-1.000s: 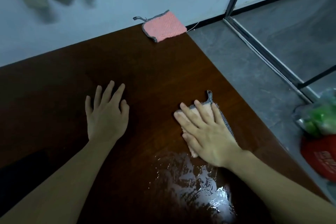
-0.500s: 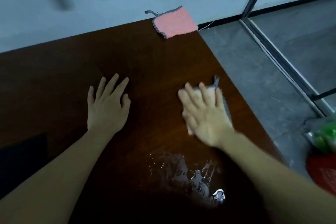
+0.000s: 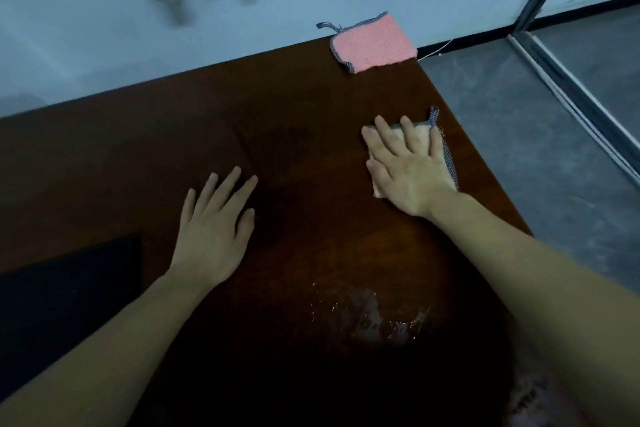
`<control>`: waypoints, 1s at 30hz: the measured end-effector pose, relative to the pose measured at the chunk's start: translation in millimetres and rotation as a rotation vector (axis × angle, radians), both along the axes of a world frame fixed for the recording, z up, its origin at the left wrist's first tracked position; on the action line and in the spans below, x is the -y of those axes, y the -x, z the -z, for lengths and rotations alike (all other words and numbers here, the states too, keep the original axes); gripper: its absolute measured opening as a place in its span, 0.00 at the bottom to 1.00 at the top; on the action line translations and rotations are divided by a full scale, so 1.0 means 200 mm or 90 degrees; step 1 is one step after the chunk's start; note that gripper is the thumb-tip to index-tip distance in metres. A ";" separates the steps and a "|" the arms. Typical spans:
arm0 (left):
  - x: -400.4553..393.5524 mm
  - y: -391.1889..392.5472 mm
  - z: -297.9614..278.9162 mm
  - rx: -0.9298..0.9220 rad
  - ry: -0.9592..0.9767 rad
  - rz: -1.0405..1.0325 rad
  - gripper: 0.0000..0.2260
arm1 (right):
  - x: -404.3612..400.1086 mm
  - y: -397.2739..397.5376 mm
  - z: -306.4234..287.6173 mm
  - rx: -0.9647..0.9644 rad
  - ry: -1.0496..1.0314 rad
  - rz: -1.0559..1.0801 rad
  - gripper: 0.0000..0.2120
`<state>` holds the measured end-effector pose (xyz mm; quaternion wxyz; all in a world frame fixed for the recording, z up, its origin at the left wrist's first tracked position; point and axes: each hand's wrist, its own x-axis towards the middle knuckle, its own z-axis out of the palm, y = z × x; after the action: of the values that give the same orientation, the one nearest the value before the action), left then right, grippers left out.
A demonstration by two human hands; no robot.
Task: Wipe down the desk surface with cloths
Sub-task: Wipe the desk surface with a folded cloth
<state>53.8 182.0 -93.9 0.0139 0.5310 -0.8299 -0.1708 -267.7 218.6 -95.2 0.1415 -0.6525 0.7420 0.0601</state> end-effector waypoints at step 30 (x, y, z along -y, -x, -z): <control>-0.04 -0.01 0.05 0.003 0.056 -0.002 0.24 | -0.58 -0.55 0.05 0.032 0.042 -0.245 0.28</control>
<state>56.3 189.2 -104.3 0.0355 0.5317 -0.8357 -0.1329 -157.9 334.4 -105.5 0.1242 -0.7880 0.6012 0.0452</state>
